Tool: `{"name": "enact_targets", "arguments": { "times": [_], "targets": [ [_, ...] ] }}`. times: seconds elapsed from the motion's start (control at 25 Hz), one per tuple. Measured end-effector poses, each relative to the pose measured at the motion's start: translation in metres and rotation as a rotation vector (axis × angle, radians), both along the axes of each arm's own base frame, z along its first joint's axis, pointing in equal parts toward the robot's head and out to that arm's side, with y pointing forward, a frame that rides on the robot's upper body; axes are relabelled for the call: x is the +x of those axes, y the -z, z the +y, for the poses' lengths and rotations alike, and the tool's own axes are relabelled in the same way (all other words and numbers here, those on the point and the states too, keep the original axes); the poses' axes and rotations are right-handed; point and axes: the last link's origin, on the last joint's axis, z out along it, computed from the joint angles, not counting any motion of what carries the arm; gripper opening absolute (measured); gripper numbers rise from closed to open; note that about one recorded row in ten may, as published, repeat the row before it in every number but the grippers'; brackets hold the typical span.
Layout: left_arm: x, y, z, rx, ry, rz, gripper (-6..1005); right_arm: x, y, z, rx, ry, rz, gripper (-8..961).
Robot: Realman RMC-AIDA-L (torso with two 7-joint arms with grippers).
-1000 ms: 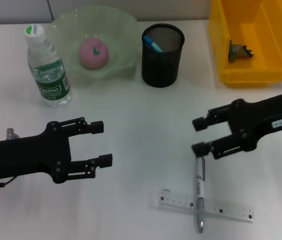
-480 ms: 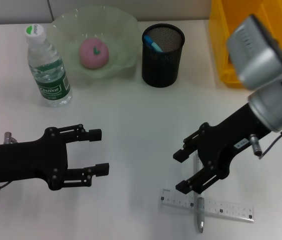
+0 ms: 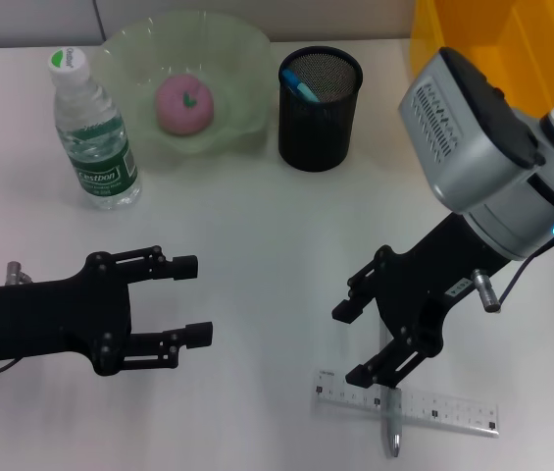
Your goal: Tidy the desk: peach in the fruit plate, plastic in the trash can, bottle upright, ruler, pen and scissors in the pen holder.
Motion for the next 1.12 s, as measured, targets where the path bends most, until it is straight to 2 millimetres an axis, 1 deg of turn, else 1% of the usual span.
{"name": "enact_targets", "arguments": {
  "times": [0.24, 0.44, 0.6, 1.12],
  "targets": [
    [0.0, 0.0, 0.0, 0.001, -0.001, 0.002, 774, -0.003, 0.001, -0.001, -0.01, -0.032, -0.014, 735],
    [-0.001, -0.001, 0.0, 0.002, -0.002, 0.003, 774, -0.003, 0.005, -0.004, -0.029, -0.05, -0.065, 735],
    [-0.002, -0.002, 0.0, 0.002, -0.003, 0.003, 774, -0.004, 0.012, -0.007, -0.046, -0.073, -0.106, 735],
    [-0.002, -0.002, -0.001, -0.011, -0.009, 0.005, 774, -0.003, 0.033, -0.015, -0.055, -0.141, -0.142, 734]
  ]
}}
